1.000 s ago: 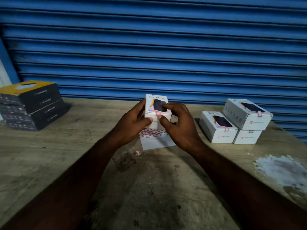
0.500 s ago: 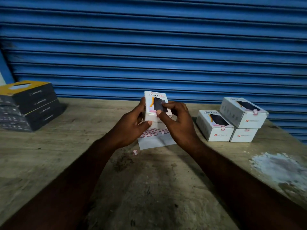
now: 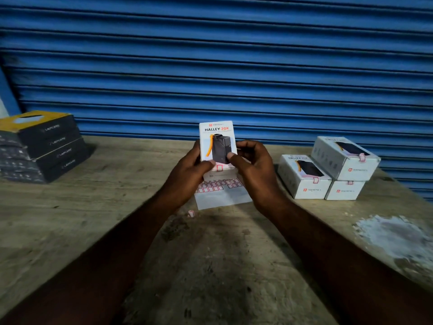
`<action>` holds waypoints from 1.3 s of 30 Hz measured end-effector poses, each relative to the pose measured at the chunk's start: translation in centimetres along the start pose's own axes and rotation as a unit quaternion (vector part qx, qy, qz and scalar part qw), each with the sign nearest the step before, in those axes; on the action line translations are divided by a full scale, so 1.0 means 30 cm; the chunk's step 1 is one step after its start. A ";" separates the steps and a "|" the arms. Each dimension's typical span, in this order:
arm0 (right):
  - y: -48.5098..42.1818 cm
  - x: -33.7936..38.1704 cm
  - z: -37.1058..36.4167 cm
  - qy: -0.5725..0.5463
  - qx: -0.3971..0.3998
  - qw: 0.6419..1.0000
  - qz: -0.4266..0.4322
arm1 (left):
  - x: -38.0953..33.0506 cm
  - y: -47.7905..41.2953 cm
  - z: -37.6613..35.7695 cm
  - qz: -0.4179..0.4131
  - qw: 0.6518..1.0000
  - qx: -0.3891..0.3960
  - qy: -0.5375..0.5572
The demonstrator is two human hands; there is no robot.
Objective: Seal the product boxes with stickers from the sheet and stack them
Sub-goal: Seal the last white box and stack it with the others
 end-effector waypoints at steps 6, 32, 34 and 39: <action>0.005 -0.013 0.000 0.032 0.034 0.999 -0.005 | 0.017 0.000 -0.021 0.023 0.997 0.040 0.068; 0.008 0.015 -0.019 0.093 0.090 0.989 0.066 | 0.005 0.024 0.014 -0.010 1.000 -0.012 0.010; 0.013 0.019 -0.030 0.107 0.112 0.984 0.085 | -0.008 0.033 0.023 -0.016 0.999 -0.048 0.010; 0.019 0.034 -0.033 0.077 0.098 0.989 0.075 | 0.011 0.006 0.036 0.014 0.996 -0.072 0.051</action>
Point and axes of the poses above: each hand's wrist, its own y-axis away from the middle knuckle, its own z-axis out of the back of the hand, x = y × z, the point moved 7 cm from there along -y, towards the middle knuckle, and after that the axes turned 13 degrees about z, right-handed, at the moved point
